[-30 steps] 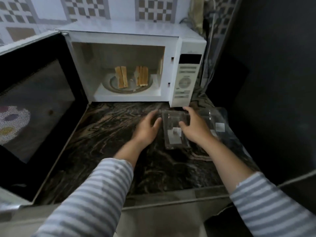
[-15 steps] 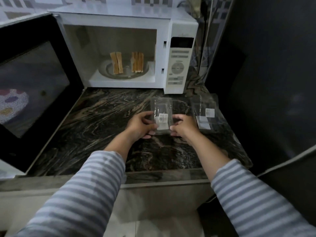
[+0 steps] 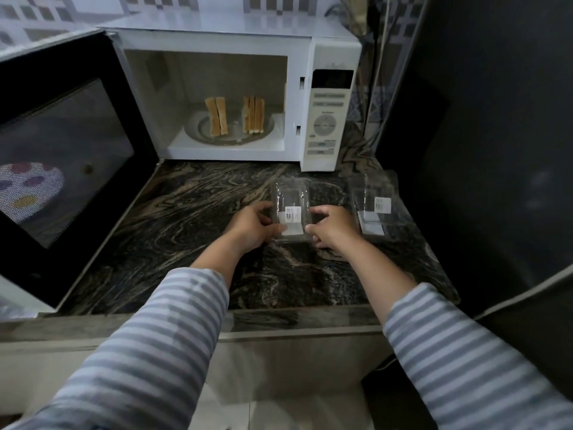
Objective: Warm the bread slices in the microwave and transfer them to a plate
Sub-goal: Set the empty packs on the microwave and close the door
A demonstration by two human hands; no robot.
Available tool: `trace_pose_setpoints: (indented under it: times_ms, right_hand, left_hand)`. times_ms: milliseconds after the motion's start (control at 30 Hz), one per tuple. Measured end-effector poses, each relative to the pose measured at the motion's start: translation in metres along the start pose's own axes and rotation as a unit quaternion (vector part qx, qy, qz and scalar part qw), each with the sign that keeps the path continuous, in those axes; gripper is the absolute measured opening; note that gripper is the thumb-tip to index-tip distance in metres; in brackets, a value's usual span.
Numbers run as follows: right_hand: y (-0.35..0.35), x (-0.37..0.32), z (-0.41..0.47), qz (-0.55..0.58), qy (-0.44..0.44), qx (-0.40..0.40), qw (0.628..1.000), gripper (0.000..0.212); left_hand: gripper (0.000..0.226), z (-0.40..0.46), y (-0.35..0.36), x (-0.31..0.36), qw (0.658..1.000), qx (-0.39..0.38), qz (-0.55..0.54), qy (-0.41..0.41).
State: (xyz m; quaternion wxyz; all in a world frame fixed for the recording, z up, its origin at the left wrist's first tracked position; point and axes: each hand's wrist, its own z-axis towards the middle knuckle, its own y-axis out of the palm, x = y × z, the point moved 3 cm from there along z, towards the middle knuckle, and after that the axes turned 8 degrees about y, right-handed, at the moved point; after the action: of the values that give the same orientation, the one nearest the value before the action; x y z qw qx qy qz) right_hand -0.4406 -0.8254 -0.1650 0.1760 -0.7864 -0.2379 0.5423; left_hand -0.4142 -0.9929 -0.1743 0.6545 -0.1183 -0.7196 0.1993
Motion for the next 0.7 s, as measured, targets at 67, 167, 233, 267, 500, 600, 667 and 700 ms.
trace_pose_setpoints:
  times_ms: [67, 167, 233, 267, 500, 600, 667, 700]
  right_hand:
    - [-0.009, -0.007, -0.01, -0.078, -0.048, 0.046, 0.995, 0.045]
    - [-0.031, -0.017, -0.029, -0.119, -0.108, 0.094, 0.983, 0.037]
    - [-0.047, -0.022, -0.038, -0.128, -0.134, 0.122, 0.975, 0.036]
    - [-0.056, -0.023, -0.04, -0.134, -0.14, 0.139, 0.971, 0.035]
    - [-0.119, 0.007, -0.03, -0.17, -0.088, 0.198, 0.961, 0.037]
    - [-0.132, 0.027, -0.022, -0.116, -0.034, 0.177, 0.977, 0.042]
    - [-0.133, 0.04, -0.014, -0.061, 0.01, 0.156, 0.986, 0.043]
    - [-0.132, 0.046, -0.01, -0.028, 0.033, 0.141, 0.989, 0.043]
  left_hand:
    - [0.06, 0.0, -0.011, 0.009, 0.991, 0.025, 0.123, 0.039]
    - [0.054, 0.001, -0.021, 0.035, 0.964, 0.087, 0.231, 0.096]
    - [0.05, 0.002, -0.017, 0.054, 0.957, 0.098, 0.243, 0.126]
    - [0.049, 0.004, -0.01, 0.063, 0.958, 0.093, 0.237, 0.131]
    - [0.041, 0.01, 0.063, 0.098, 0.973, 0.031, 0.148, 0.174]
    - [0.043, 0.013, 0.092, 0.098, 0.978, 0.003, 0.126, 0.168]
    - [0.047, 0.014, 0.109, 0.092, 0.981, -0.032, 0.111, 0.153]
    - [0.05, 0.015, 0.115, 0.088, 0.983, -0.049, 0.1, 0.143]
